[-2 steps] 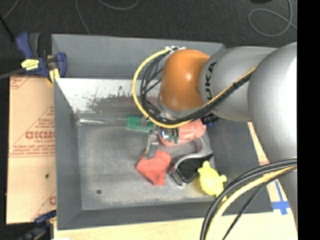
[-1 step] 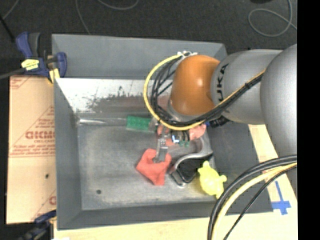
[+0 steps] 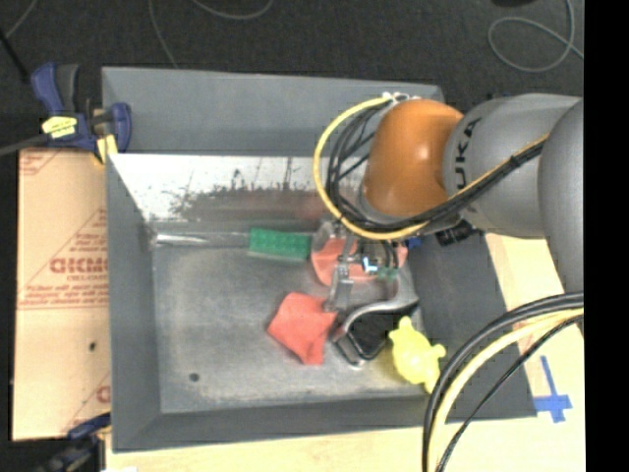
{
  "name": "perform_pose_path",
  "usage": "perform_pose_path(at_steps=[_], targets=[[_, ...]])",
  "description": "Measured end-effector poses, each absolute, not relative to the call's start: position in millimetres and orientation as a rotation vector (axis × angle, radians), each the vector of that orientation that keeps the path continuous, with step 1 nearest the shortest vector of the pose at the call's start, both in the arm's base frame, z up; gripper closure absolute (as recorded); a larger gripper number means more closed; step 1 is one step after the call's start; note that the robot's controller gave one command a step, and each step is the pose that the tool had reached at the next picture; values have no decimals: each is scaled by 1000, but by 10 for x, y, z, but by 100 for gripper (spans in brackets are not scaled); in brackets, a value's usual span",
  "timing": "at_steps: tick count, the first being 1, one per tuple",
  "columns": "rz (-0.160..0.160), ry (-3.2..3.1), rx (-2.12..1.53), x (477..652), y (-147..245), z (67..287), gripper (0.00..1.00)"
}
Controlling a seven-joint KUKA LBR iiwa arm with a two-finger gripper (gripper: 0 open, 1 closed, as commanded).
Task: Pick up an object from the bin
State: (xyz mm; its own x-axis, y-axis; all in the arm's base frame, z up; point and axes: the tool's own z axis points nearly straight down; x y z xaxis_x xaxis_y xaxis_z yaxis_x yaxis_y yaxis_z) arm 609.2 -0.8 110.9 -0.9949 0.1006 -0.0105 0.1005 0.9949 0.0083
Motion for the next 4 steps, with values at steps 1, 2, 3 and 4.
perform_pose_path(at_steps=[1, 2, 3, 4], targets=[[40, 3123, 165, 6087, -100, 1087, 0], [24, 3128, 163, 6068, -112, 1075, 0], [28, 3127, 7, 6010, -87, 1285, 0], [25, 3113, -211, 5971, 38, 1151, 0]])
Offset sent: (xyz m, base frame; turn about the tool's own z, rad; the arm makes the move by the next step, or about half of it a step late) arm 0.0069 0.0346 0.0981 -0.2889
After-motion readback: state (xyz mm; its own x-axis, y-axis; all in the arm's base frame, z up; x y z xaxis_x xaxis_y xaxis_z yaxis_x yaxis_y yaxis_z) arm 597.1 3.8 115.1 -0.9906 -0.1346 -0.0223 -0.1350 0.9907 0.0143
